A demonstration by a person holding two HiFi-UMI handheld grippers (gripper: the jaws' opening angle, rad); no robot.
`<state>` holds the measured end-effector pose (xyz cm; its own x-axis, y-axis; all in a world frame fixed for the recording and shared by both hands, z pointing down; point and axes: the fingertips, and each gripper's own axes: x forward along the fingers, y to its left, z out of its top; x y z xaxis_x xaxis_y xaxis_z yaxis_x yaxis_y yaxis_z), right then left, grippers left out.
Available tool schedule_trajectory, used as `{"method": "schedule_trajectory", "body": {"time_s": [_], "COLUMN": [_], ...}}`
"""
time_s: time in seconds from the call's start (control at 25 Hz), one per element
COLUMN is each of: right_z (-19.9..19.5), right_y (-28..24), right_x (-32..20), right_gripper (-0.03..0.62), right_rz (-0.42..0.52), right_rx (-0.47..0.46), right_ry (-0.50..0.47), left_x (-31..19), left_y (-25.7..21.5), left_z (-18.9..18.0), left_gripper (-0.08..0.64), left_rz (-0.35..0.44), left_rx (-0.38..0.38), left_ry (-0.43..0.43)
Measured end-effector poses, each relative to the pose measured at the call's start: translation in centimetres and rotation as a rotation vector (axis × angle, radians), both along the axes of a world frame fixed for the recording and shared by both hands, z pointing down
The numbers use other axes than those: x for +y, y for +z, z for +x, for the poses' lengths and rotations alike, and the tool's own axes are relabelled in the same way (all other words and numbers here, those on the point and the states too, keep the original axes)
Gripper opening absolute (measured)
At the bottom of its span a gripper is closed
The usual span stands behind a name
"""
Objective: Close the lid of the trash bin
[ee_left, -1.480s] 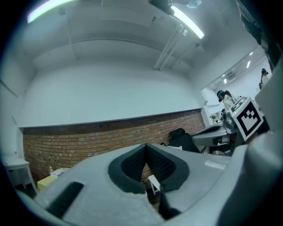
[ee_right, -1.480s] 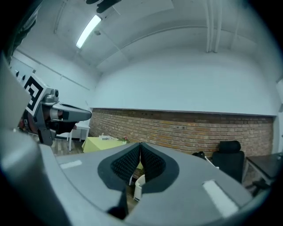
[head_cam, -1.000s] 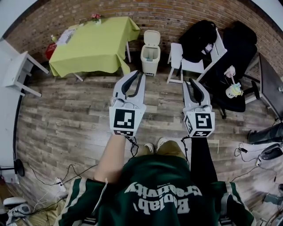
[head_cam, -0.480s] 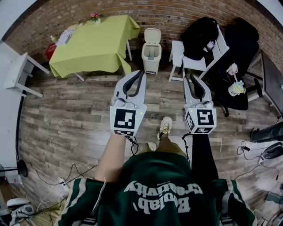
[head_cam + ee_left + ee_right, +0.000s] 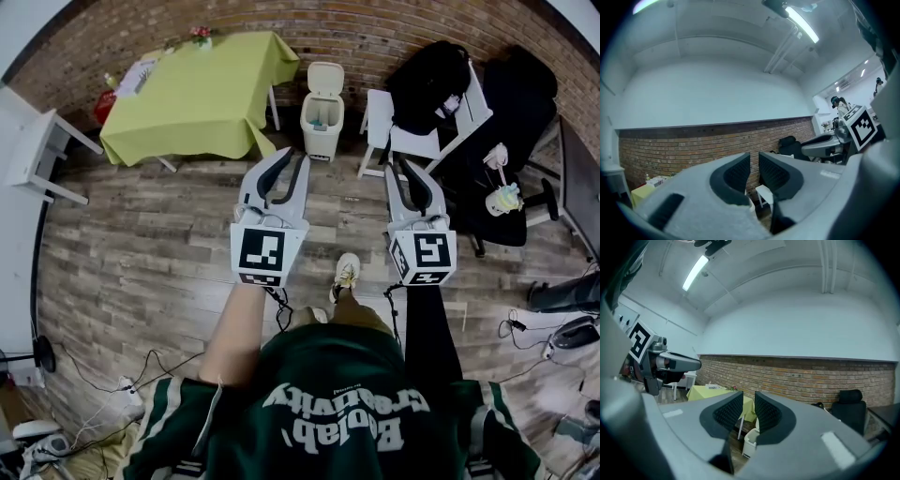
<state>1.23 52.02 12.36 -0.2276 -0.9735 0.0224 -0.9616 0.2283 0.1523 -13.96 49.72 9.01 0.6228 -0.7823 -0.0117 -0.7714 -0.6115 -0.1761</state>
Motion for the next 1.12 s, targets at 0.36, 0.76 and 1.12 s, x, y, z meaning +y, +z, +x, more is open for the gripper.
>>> {"method": "schedule_trajectory", "body": {"time_s": [0.36,0.76,1.12], "right_z": [3.0,6.1,8.9], "right_y": [1.6,3.1,3.1], "right_x": [-7.3,-15.8,-21.9], "right_gripper": [0.092,0.092,0.084], "right_rz": [-0.029,-0.063,-0.07], "right_rx": [-0.015,-0.036,-0.052], "right_ry": [-0.02,-0.053,-0.089], "left_x": [-7.2,-15.1,-20.8], "left_y": [1.6,3.0,2.9], "left_z": [2.9,6.1,8.0], "left_gripper": [0.083,0.091,0.084], "left_rz": [-0.034,-0.06,-0.069], "left_rx": [0.001,-0.001,0.006], "left_ry": [-0.023,-0.054,-0.112]}}
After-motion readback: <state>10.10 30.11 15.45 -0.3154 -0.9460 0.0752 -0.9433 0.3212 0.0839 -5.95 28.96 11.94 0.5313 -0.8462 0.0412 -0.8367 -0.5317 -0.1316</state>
